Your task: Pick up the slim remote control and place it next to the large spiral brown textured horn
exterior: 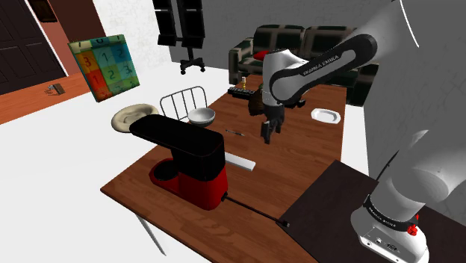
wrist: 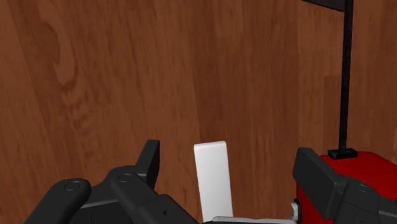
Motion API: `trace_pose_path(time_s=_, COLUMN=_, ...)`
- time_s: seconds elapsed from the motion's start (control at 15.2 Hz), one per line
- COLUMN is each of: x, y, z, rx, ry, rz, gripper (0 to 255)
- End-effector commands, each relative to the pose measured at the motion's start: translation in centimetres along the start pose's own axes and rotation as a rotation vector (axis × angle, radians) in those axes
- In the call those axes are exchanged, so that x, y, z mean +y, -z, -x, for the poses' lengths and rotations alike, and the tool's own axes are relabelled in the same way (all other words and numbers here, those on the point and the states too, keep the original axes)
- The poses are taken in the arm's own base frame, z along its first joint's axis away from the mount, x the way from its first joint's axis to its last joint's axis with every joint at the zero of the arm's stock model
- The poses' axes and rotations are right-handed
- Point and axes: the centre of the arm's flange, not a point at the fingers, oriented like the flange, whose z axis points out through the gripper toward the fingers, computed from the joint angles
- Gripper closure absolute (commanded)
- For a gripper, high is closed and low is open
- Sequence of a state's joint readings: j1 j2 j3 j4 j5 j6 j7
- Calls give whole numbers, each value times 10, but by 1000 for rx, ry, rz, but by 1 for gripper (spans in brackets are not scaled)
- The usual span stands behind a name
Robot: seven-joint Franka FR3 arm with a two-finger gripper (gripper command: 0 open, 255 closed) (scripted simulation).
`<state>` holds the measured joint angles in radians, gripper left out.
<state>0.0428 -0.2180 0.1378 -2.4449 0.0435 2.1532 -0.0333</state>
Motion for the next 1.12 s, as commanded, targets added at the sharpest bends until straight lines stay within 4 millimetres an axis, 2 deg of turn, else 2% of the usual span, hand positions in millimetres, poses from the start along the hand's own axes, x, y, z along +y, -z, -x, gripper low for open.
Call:
trace_pose_path(time_s=0.0, x=-5, y=-18, z=-19, rx=10, ry=0, rz=2, gripper=0)
trace_pose_path(time_s=1.06, x=-31, y=-156, z=-167, rx=72, ry=-2, rz=26, gripper=0)
